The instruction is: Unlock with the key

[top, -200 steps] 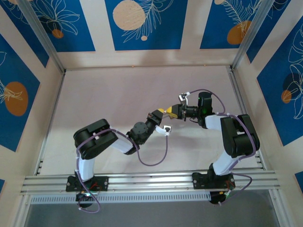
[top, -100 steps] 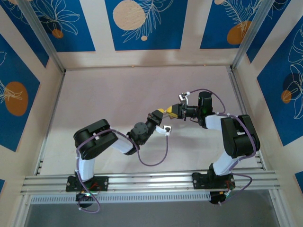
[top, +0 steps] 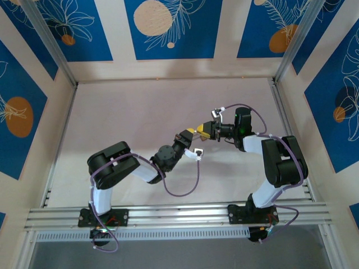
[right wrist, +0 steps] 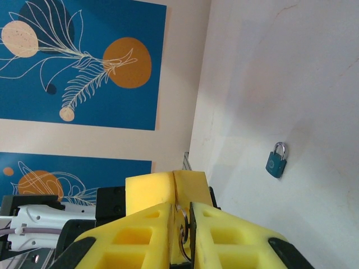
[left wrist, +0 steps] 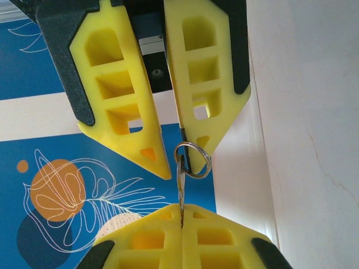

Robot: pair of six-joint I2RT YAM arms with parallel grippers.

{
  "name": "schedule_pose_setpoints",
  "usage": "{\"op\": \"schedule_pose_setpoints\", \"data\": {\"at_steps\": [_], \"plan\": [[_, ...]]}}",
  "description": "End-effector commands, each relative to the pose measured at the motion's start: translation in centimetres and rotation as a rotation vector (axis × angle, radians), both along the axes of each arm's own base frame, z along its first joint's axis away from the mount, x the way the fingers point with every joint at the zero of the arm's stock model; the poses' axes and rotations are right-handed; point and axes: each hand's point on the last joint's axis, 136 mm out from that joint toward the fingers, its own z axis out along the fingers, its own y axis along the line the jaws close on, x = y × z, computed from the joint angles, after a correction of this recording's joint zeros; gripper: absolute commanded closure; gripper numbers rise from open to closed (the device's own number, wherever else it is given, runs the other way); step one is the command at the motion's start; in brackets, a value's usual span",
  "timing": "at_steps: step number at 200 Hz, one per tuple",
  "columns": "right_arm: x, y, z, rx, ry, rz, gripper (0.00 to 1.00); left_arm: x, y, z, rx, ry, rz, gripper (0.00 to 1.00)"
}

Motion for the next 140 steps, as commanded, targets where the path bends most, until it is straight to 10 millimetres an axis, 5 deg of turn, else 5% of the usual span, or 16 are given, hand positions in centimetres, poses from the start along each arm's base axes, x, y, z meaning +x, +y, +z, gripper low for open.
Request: {"op": "schedule_pose_setpoints", "data": {"at_steps": [1, 116, 140], "plan": [[0.1, 0.5, 1.4, 0.017, -0.047, 0.028, 0.82, -0.8, -0.9, -0.4, -0.001, 0.002, -0.035, 1.00], [-0.1, 0.5, 2.1, 0.008, -0.061, 0.015, 0.97, -0.5, -0.8, -0.5, -0.009, 0.010, -0.014, 1.00], [-0.1, 0.2, 2.5, -0.009, -0.075, -0.008, 1.00, -0.5, -0.6, -0.5, -0.019, 0.018, -0.004, 0.80]]}}
